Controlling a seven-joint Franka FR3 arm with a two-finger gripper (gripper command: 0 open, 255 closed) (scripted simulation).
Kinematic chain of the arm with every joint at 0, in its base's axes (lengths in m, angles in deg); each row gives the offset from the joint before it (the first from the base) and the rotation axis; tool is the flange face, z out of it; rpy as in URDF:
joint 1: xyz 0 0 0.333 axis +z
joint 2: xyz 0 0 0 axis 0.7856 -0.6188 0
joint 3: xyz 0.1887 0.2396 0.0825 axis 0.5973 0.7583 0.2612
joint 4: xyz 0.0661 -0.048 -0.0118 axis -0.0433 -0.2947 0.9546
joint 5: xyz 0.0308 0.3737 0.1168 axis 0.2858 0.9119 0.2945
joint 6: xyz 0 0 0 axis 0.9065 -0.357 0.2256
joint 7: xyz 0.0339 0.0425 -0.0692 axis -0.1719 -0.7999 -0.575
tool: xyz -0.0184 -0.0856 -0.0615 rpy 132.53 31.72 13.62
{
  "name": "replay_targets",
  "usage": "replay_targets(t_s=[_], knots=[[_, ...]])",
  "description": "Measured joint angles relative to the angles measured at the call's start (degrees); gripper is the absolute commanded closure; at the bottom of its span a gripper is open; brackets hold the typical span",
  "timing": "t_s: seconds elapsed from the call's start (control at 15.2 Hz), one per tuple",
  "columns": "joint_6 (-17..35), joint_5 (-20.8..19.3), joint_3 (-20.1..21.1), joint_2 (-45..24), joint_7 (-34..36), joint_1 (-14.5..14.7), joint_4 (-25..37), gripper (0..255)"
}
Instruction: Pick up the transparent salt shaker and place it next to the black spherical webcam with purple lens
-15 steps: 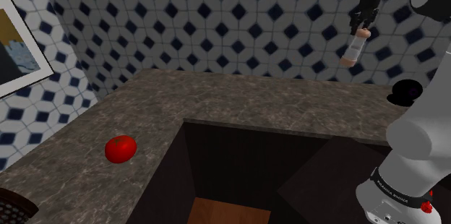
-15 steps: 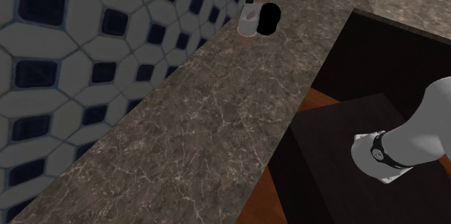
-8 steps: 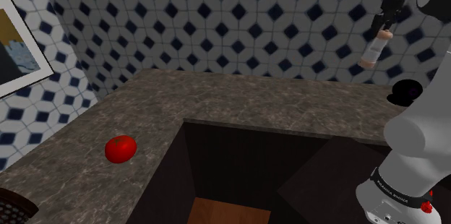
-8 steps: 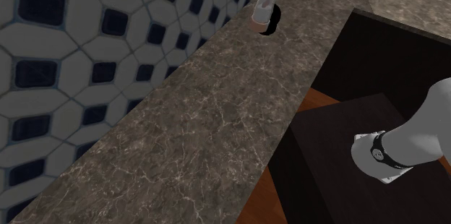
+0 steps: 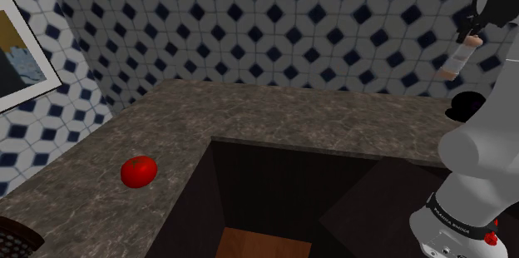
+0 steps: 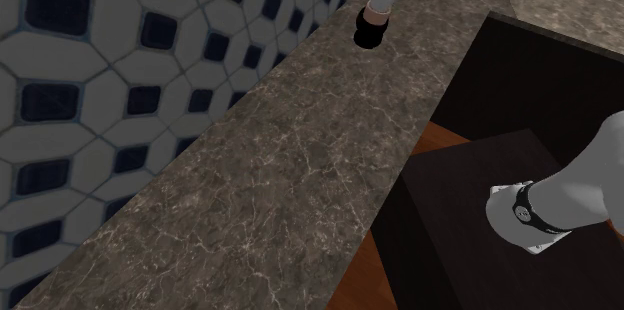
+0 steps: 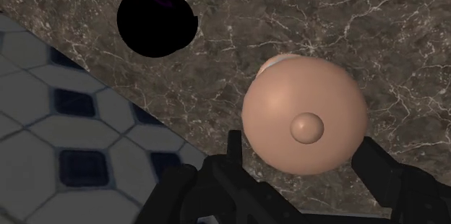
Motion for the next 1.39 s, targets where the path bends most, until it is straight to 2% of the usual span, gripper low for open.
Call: replay_targets(t_s=[0.33,0.59,0.79,1.39], knots=[[-2.0,3.8,-1.6,-5.0,-7.2,-6.4,6.2,255],[-5.7,8.0,-2.0,-11.8,-12.4,-13.4,15.8,255],[-4.3,8.4,-2.0,-12.4,-13.4,-14.0,14.8,255],[3.6,7.8,-2.0,-10.9,-13.8,-12.1,5.3,255]])
